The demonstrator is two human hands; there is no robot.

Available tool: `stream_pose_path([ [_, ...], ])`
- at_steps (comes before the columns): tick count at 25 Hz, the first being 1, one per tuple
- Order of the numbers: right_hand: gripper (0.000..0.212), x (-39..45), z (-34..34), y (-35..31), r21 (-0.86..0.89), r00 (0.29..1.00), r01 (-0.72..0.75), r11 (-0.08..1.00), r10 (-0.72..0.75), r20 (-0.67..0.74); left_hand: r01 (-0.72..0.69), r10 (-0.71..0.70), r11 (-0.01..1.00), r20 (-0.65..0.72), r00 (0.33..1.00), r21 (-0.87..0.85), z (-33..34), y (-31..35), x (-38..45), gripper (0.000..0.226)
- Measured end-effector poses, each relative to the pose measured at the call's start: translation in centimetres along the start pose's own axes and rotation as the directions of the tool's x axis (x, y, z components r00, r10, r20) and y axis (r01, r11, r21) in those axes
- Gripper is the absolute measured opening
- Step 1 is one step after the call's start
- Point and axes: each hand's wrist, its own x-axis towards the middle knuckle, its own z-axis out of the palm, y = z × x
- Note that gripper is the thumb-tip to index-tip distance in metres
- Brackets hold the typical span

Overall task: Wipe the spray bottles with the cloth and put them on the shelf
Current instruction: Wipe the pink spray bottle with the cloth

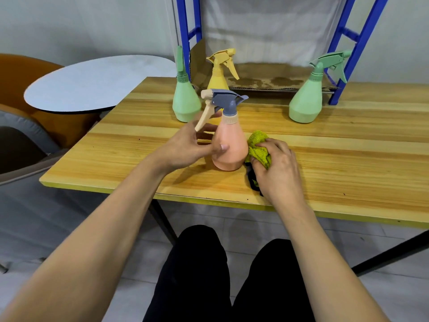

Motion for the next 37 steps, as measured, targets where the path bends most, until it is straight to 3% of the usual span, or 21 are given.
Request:
stream_pose_path([
  [3,0.038,0.0,0.6,-0.6,-0.02,0.999,-0.024,1.0,0.023,-0.048,-0.047,0.055,0.992,-0.069,0.996,0.121,1.4,0.6,0.1,0.061],
  [7,0.038,-0.6,0.9,-1.5,-0.037,0.996,-0.065,0.997,0.062,-0.067,-0.01,0.076,0.983,-0.361,0.93,0.181,4.5,0.3,0.1,0.069],
  [11,0.036,-2.0,1.5,-2.4,-0.01,0.997,-0.023,1.0,0.022,-0.071,0.123,0.042,0.966,-0.608,0.793,0.227,7.3,0.7,1.0,0.071],
  [14,0.034,-2.0,1.3,-2.2,0.031,0.997,-0.002,1.0,0.005,-0.075,0.283,-0.019,0.917,-0.68,0.733,0.279,8.6,2.8,1.0,0.069],
  [17,0.036,-1.6,0.7,-1.5,0.015,0.999,0.021,1.0,-0.02,-0.039,0.232,-0.009,0.931,-0.618,0.786,0.281,5.9,3.5,1.0,0.063],
  [20,0.037,-1.4,0.7,-1.4,0.034,1.0,0.012,0.999,-0.011,-0.019,0.115,-0.037,0.966,-0.315,0.948,0.231,2.0,3.0,0.2,0.062],
  [22,0.037,-1.4,0.8,-1.4,0.052,1.0,-0.002,0.999,0.003,-0.025,0.041,-0.009,0.975,-0.144,0.99,0.22,0.8,1.9,-0.4,0.068],
  [23,0.037,-1.4,0.9,-1.5,0.054,0.999,-0.011,0.998,0.013,-0.03,0.003,0.024,0.976,-0.123,0.992,0.219,0.8,1.4,-0.5,0.068],
  [27,0.029,-1.5,1.3,-2.4,0.058,0.997,-0.02,0.998,0.024,-0.072,-0.022,0.089,0.977,-0.312,0.946,0.212,2.9,0.6,0.4,0.07],
  [31,0.034,-1.5,0.9,-2.3,-0.003,1.0,0.007,1.0,-0.007,-0.025,0.128,0.043,0.955,-0.55,0.834,0.269,5.7,0.9,1.1,0.069],
  [34,0.037,-1.3,0.3,-2.1,-0.078,1.0,0.029,0.997,-0.029,-0.001,0.211,0.009,0.927,-0.579,0.815,0.311,6.1,1.3,1.2,0.074],
  [37,0.037,-1.3,-0.1,-1.6,-0.15,0.996,0.01,0.989,-0.024,-0.091,0.173,-0.021,0.947,-0.488,0.872,0.27,4.8,0.6,0.7,0.084],
])
